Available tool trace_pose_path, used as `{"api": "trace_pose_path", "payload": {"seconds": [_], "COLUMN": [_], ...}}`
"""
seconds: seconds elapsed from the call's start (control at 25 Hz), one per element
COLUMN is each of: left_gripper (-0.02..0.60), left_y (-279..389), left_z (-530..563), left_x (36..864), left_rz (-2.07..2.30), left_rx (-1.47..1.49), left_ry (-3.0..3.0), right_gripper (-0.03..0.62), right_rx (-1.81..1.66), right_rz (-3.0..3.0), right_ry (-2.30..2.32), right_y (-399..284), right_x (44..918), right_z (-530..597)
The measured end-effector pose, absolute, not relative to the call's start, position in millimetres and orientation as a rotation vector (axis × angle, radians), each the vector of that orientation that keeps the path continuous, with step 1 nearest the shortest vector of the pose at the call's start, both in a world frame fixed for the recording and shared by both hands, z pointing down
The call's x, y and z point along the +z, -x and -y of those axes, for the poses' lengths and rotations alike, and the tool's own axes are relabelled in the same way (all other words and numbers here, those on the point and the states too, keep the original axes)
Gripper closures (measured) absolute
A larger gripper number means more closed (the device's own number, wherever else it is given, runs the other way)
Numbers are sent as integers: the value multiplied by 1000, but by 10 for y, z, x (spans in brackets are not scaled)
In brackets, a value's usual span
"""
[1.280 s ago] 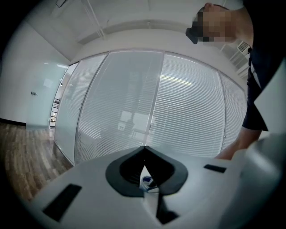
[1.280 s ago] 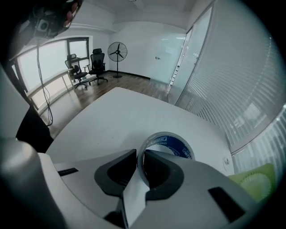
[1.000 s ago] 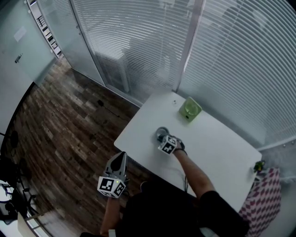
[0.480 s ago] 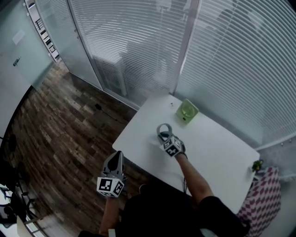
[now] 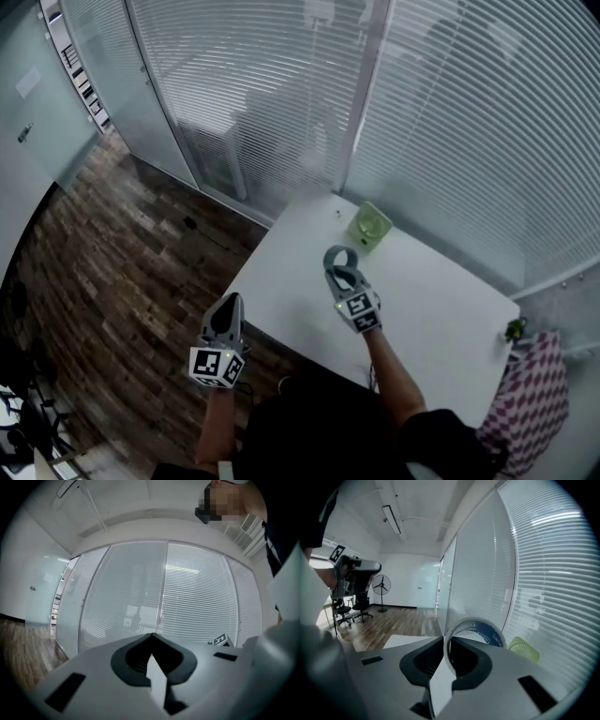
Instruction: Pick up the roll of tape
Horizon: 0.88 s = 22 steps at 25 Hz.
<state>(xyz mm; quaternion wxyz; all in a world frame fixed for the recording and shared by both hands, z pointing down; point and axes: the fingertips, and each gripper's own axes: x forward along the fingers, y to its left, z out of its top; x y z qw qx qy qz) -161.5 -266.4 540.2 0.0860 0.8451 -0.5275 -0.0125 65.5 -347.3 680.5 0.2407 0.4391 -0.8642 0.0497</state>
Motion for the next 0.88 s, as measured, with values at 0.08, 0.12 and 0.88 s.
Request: {"api": "trace_pose_path", "payload": {"seconds": [0.08, 0.12, 0.88], "left_gripper": [575, 575, 575], "left_y": [1585, 1578, 1504], "left_z": [2719, 2741, 2782], "left_x": [5343, 5330, 5528], "left_rz": [1568, 1566, 1481], "left_rx": [-41, -46, -52], "left_ry": [-2546, -2549, -2530], "right_gripper": [546, 546, 546], "right_rx": [131, 132, 39], "right_rz": [2387, 2403, 2632], "right_ry": [-1244, -1261, -1492], "right_y": [-715, -730, -881], "right_x": [6677, 6582, 5643], "right_z": [3431, 3410, 2847]}}
